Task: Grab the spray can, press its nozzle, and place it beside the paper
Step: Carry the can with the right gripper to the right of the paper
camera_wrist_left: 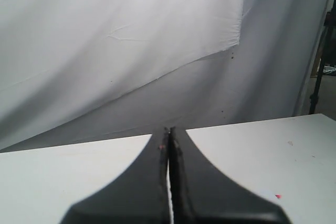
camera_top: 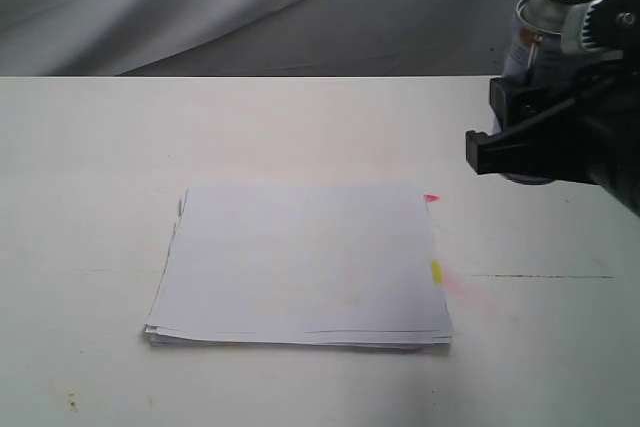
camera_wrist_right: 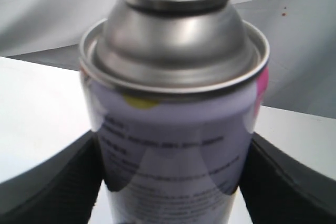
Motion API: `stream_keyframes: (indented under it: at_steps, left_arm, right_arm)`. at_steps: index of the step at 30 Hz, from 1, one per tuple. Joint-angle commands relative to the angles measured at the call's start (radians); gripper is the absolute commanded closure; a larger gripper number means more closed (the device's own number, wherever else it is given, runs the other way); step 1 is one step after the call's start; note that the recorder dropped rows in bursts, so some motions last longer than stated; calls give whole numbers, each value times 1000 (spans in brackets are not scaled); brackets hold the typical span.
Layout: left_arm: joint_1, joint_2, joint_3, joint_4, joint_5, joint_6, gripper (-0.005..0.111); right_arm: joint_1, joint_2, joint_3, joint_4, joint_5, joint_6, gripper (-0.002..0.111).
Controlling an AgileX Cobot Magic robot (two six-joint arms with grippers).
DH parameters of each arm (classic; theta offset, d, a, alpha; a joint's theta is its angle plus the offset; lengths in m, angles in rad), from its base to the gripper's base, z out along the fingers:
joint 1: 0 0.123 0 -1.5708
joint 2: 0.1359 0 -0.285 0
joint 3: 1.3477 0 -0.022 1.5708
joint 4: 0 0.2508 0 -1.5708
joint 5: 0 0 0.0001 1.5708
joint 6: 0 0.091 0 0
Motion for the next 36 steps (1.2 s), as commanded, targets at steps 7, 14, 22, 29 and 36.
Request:
stream_keyframes:
  at_steps: [7, 14, 22, 29, 36]
  left_arm:
    - [1, -5, 5, -10, -5, -14, 107]
    - [1, -5, 5, -10, -5, -11, 107]
    - [1, -5, 5, -10, -5, -11, 107]
    - [1, -5, 5, -10, -5, -11, 107]
    - [1, -5, 5, -10, -5, -7, 107]
  right_arm:
    - [-82, 2, 1, -47, -48, 23, 108]
    - [-82, 2, 1, -47, -50, 1, 108]
    - [-84, -33, 1, -47, -48, -18, 108]
    - [-225, -149, -1, -47, -155, -121, 108]
    - [-374, -200, -85, 213, -382, -484, 108]
